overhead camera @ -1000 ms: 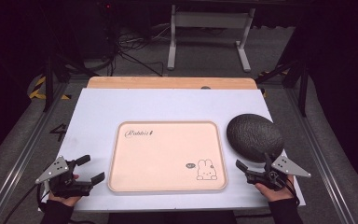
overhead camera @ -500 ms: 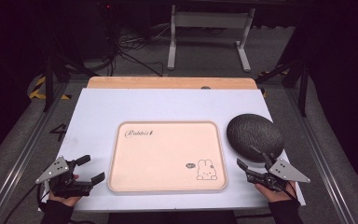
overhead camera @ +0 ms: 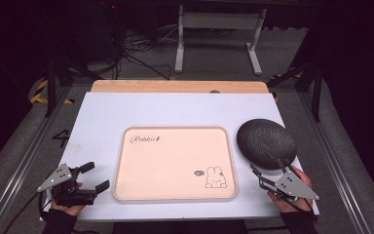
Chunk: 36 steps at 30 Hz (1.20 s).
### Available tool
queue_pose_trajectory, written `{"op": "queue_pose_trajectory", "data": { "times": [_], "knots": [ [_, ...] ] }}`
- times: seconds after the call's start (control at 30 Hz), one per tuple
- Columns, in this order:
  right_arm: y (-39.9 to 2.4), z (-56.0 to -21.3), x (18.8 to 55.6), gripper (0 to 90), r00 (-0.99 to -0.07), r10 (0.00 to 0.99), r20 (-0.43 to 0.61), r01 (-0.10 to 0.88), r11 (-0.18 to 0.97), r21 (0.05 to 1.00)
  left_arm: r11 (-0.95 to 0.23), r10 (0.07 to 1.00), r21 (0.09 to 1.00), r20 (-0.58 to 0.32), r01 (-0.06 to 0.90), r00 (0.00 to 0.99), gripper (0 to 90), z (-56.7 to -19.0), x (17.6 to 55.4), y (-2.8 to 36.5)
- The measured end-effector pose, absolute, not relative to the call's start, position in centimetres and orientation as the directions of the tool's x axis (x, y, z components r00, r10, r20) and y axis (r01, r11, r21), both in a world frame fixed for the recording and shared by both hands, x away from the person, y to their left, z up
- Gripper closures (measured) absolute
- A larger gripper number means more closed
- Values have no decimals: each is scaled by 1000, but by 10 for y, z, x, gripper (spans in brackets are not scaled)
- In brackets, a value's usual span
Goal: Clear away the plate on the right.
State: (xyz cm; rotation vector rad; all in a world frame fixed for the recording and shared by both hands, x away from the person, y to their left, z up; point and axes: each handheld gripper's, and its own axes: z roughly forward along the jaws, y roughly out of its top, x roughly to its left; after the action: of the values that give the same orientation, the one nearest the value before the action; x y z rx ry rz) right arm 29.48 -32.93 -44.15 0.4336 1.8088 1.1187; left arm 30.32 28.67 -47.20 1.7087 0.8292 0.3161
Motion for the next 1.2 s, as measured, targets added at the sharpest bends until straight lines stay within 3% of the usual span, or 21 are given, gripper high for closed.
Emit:
{"op": "queue_pose_trajectory", "data": {
  "times": [0.4, 0.53, 0.77, 1.2],
  "knots": [
    [-324, -438, 291, 398, -439, 625, -645, -196, 634, 748, -101, 668, 927, -207, 362, 715, 39, -472, 303, 287],
    [-322, -439, 291, 409, -387, 536, -751, -180, 754, 631, -101, 668, 927, -207, 362, 715, 38, -472, 303, 287],
    [-316, -446, 293, 429, -355, 397, -846, -118, 879, 462, -100, 668, 927, -207, 362, 715, 38, -472, 303, 287],
    [-306, -462, 299, 415, -359, 181, -915, -62, 974, 217, -101, 667, 927, -206, 361, 716, 38, -472, 303, 287]
  ]
}}
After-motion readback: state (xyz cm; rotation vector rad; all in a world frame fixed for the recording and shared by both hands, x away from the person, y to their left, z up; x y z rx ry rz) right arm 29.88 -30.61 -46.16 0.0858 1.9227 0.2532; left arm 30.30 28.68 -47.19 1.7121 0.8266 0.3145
